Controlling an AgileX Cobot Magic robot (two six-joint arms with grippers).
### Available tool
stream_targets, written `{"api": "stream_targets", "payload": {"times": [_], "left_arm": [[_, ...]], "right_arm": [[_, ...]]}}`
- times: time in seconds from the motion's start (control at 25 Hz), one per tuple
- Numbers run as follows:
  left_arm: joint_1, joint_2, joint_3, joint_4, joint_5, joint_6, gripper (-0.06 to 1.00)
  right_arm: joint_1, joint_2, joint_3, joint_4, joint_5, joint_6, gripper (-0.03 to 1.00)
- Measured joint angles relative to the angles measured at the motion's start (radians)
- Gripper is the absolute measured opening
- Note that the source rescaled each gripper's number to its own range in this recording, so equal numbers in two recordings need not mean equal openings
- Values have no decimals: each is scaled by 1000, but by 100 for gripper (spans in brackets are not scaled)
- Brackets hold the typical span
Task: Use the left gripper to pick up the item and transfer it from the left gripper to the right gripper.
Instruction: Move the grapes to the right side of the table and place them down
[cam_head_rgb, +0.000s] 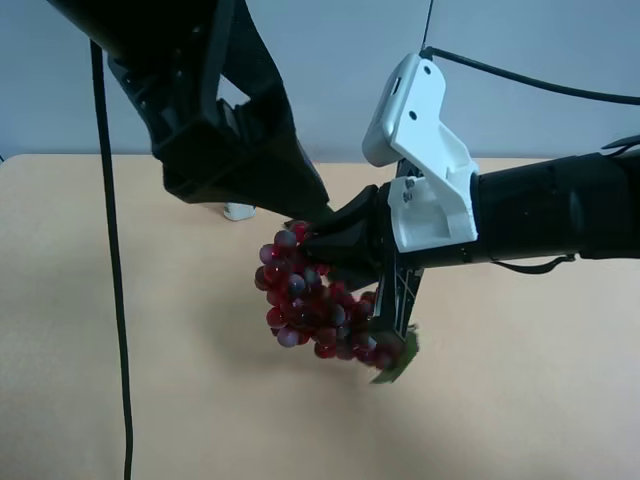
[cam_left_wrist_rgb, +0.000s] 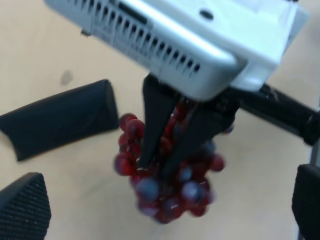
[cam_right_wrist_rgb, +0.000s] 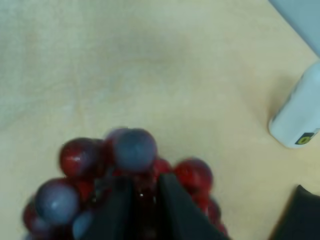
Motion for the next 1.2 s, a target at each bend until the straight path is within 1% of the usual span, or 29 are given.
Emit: {"api": "stream_targets", "payload": {"times": [0.2,0.28,0.44,0.56,0.68,0.8,0.92,1.08,1.2], "left_arm": [[0,-60,0,61,43,-25,99],[0,-85,0,86,81,-58,99],[0,-138,0,130,175,-155,99],[0,-179,3,144,185,-216,99],[0,-237,37,145,188,-245,99],[0,-312,112,148,188,-259,99],[0,-410,229,147,189,-266,99],[-1,-545,418,109,192,-267,99],[-1,-667,552,65,194,-268,99]], "right_arm": [[0,0,0,0,0,0,1],[0,0,0,1,1,0,1],[0,0,0,1,1,0,1],[0,0,0,1,0,-1,0],[0,0,0,1,0,-1,0],[0,0,0,1,0,-2,0],[0,0,0,1,0,-2,0],[0,0,0,1,0,-2,0],[0,0,0,1,0,-2,0]]}}
